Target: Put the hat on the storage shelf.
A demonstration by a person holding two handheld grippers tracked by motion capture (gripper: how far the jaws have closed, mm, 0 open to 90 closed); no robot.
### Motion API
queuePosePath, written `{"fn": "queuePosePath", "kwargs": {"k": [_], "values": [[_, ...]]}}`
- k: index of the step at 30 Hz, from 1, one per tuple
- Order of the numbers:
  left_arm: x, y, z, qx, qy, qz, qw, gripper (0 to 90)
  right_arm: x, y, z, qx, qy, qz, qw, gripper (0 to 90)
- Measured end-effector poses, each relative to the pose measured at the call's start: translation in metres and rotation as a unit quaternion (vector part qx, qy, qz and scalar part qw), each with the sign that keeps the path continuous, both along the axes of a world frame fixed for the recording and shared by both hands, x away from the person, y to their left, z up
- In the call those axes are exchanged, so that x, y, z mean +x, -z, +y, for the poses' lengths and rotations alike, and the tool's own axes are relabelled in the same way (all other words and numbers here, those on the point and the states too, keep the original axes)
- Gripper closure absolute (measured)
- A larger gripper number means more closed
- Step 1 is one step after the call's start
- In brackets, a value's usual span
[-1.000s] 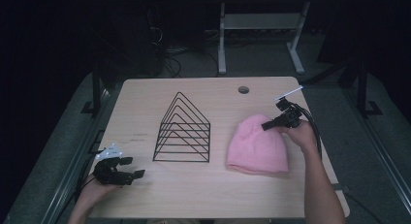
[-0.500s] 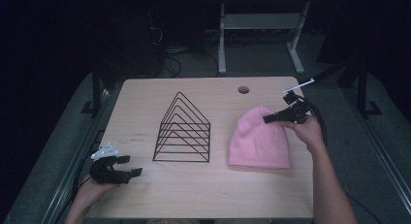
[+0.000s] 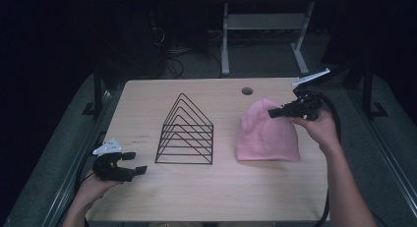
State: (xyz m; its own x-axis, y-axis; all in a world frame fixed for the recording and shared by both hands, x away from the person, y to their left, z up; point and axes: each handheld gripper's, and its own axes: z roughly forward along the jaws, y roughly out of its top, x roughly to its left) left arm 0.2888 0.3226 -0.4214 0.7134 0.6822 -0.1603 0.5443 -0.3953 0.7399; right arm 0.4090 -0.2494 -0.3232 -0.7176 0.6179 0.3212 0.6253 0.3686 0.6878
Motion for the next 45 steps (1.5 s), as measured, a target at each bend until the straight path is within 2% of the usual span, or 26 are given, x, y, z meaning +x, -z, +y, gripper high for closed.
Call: {"fn": "queuePosePath", "kwargs": {"k": [7, 16, 26, 37, 45], "values": [[0.003, -0.019, 0.003, -0.002, 0.016, 0.000, 0.9999, 22.7, -0.009, -0.026, 0.005, -0.003, -0.008, -0.031, 0.9995, 76.8], [0.011, -0.048, -0.003, -0.004, 0.052, 0.001, 0.9986, 22.5, -0.015, -0.050, 0.008, 0.014, -0.017, -0.051, 0.9984, 76.8], [0.019, -0.070, -0.011, -0.002, 0.071, 0.009, 0.9974, 22.2, -0.021, -0.079, 0.022, 0.021, -0.037, -0.076, 0.9962, 76.8], [0.030, -0.101, -0.022, -0.009, 0.098, -0.002, 0.9951, 22.0, -0.024, -0.119, 0.047, 0.027, -0.061, -0.104, 0.9923, 76.7], [0.036, -0.117, -0.033, -0.007, 0.112, -0.005, 0.9937, 22.0, -0.024, -0.144, 0.073, 0.024, -0.084, -0.118, 0.9891, 76.6]]}}
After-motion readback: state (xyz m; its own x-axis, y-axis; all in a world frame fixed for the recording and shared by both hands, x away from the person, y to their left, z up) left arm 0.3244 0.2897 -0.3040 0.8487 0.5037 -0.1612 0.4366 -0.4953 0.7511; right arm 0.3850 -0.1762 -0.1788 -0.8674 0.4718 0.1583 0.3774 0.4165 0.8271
